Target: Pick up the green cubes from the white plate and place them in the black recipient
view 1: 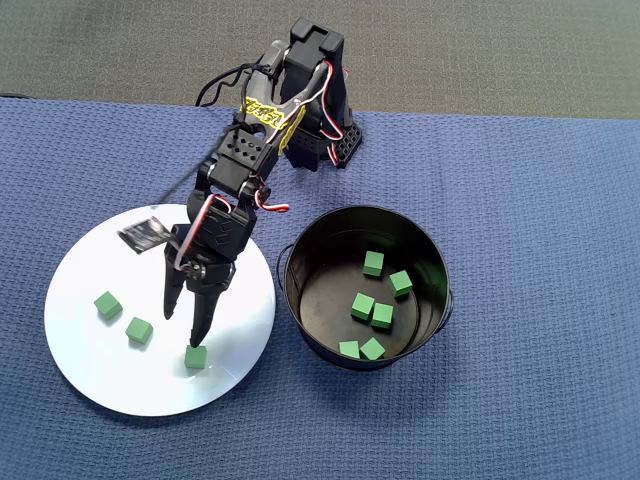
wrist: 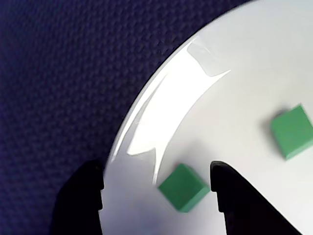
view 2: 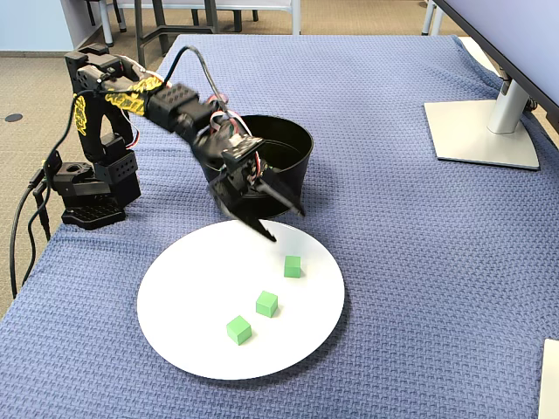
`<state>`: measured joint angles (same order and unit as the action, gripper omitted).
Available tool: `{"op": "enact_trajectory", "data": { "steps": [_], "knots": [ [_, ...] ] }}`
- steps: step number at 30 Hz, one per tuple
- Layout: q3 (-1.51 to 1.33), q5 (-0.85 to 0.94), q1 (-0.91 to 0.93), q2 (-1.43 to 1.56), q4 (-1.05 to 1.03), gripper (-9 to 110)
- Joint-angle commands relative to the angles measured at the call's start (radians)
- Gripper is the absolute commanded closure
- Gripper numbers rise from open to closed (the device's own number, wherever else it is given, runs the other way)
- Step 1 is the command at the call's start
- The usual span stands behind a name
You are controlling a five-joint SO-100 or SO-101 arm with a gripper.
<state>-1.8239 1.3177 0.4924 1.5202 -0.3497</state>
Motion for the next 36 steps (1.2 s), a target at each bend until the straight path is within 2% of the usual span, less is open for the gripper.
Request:
{"op": "enact_trajectory", "data": {
  "steps": [1,8,18,36],
  "knots": [
    [-0.092,0.307,0.029,0.083,0.244,81],
    [-0.071,0.426,0.023,0.048,0.347,81],
    [-0.153,0.486,-0.008,-0.02,0.512,82],
    [-0.318,0.456,-0.103,-0.08,0.681,81]
  ]
}}
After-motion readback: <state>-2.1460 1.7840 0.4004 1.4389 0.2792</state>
